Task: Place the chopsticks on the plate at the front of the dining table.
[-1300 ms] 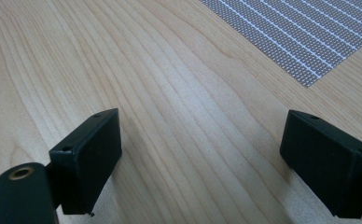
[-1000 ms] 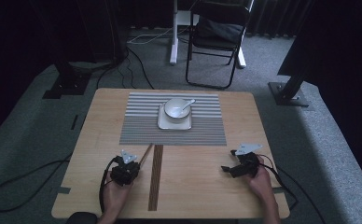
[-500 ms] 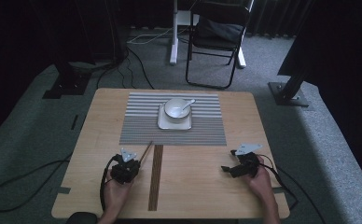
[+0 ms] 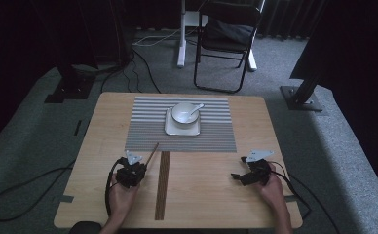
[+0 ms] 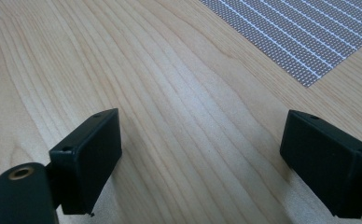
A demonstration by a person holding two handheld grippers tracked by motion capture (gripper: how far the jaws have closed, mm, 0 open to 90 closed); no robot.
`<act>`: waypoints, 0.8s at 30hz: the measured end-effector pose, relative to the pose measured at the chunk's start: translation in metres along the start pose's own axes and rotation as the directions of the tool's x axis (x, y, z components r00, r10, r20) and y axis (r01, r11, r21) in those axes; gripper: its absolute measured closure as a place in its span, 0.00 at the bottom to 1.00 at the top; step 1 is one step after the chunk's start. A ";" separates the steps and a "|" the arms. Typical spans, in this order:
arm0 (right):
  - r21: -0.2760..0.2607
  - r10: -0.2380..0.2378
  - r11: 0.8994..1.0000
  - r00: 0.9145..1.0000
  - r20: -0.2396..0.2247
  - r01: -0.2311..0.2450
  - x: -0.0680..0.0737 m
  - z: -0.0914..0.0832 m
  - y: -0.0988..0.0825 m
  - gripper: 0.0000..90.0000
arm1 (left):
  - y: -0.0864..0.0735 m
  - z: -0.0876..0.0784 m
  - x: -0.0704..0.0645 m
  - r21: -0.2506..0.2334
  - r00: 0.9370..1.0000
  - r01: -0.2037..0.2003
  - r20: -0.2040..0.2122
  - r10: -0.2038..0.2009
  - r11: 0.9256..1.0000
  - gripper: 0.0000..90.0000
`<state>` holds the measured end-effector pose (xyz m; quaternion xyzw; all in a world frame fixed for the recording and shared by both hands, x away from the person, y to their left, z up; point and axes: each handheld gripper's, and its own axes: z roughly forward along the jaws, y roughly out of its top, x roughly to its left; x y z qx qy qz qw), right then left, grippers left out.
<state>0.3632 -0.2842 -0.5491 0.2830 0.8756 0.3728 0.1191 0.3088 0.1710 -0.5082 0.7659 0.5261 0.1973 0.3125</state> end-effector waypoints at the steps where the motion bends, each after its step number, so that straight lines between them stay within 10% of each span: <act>1: 0.000 0.000 1.000 1.000 0.000 0.000 0.000 0.000 0.000 0.13 | 0.000 0.000 0.000 0.000 1.000 0.001 0.001 -0.001 1.000 0.94; 24: 0.000 0.000 1.000 1.000 0.000 0.000 0.000 0.000 0.000 0.13 | 0.019 0.004 -0.003 -0.023 1.000 -0.010 0.000 0.010 1.000 0.94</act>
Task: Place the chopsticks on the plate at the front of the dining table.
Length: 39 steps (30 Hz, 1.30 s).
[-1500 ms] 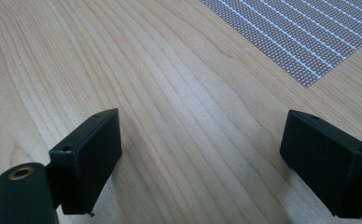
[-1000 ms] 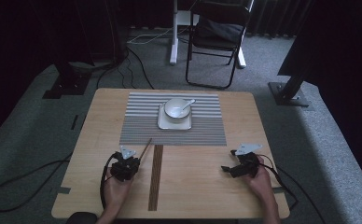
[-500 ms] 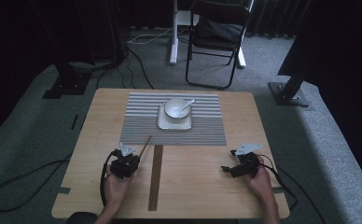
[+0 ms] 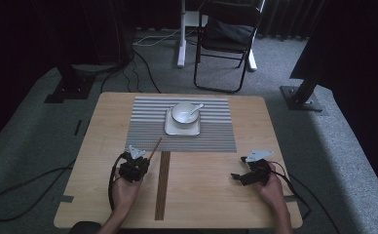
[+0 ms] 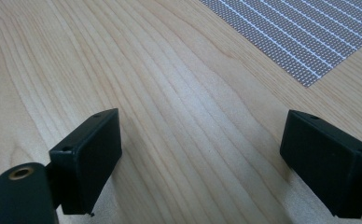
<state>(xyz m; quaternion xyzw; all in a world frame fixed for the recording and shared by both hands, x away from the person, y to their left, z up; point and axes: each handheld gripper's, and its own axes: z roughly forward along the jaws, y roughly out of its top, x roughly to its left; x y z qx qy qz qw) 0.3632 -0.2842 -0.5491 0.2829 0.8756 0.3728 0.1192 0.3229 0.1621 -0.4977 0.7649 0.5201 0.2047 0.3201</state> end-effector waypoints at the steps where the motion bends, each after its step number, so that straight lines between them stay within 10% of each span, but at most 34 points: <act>1: 0.000 0.000 1.000 1.000 0.000 0.000 0.000 0.000 0.000 0.13 | 0.001 0.000 0.000 -0.003 1.000 0.004 0.001 -0.004 1.000 0.94; 39: 0.000 -0.001 1.000 1.000 0.000 0.001 0.000 0.000 0.000 0.14 | 0.027 0.011 0.002 -0.025 0.999 0.035 0.009 -0.035 0.999 0.94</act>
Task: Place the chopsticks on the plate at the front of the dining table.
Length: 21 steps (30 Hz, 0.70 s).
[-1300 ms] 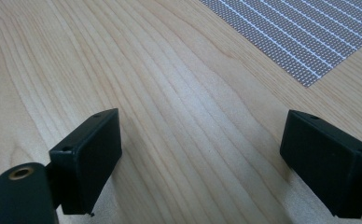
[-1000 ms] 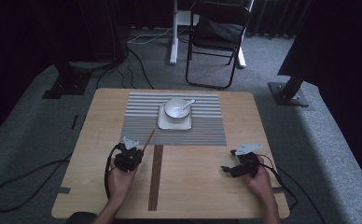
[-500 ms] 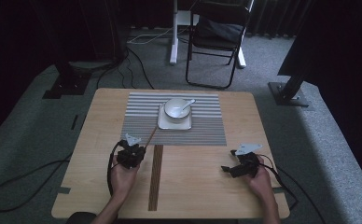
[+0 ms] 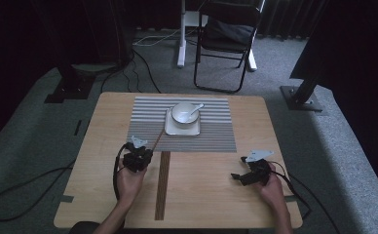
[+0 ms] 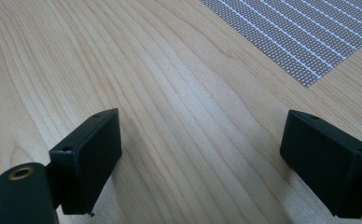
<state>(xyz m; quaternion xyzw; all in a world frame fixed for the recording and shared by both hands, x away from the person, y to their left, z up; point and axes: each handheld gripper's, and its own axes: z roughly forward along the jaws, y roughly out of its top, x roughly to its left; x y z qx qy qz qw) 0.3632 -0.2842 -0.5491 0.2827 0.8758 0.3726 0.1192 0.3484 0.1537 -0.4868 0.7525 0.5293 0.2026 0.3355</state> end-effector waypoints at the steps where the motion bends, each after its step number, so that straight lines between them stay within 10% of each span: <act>1: 0.000 0.000 1.000 1.000 0.000 0.000 0.000 0.000 0.000 0.13 | 0.000 0.001 0.000 0.000 1.000 0.000 -0.001 0.000 1.000 0.94; 21: 0.000 0.001 1.000 1.000 0.000 -0.001 0.000 0.000 0.000 0.13 | 0.012 0.007 -0.001 -0.007 1.000 0.010 -0.002 -0.010 1.000 0.94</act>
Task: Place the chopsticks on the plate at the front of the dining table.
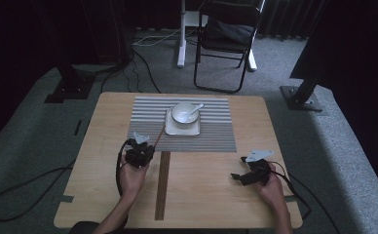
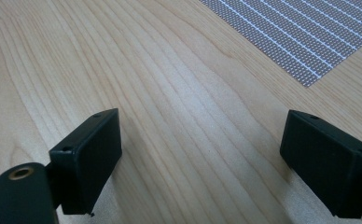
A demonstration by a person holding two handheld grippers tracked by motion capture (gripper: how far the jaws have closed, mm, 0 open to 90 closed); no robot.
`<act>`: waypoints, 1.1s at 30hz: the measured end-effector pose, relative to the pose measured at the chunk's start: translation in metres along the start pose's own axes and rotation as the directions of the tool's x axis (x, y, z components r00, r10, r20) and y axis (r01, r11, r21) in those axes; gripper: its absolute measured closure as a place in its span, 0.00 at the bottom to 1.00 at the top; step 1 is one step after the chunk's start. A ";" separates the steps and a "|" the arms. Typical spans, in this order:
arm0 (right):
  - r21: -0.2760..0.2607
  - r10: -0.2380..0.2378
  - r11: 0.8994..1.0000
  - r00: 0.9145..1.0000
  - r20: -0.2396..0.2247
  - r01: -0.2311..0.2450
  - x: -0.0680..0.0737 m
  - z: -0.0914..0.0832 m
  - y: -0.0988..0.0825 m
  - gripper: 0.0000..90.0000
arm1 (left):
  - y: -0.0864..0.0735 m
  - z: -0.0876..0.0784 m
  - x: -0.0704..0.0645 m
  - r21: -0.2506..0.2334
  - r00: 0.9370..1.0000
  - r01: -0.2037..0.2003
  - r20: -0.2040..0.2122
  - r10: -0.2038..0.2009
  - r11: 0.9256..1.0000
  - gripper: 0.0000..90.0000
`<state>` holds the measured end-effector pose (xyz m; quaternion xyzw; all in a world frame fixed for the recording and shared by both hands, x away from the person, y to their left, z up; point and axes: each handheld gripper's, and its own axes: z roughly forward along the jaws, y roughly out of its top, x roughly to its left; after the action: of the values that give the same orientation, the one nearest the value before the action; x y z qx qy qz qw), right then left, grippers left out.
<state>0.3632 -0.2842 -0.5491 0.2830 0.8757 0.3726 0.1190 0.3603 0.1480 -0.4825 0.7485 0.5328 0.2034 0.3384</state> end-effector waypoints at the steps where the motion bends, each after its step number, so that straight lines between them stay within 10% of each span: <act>1: 0.000 0.000 1.000 1.000 0.000 0.000 0.000 0.000 0.000 0.13 | 0.001 0.000 0.000 -0.001 1.000 0.001 -0.003 -0.001 1.000 0.94; 33: -0.001 -0.001 1.000 1.000 0.000 0.001 0.000 0.000 0.000 0.13 | 0.016 0.015 0.001 0.004 1.000 0.017 -0.011 -0.017 1.000 0.94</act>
<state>0.3632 -0.2842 -0.5491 0.2825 0.8758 0.3728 0.1194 0.3816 0.1413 -0.4813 0.7435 0.5415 0.2033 0.3357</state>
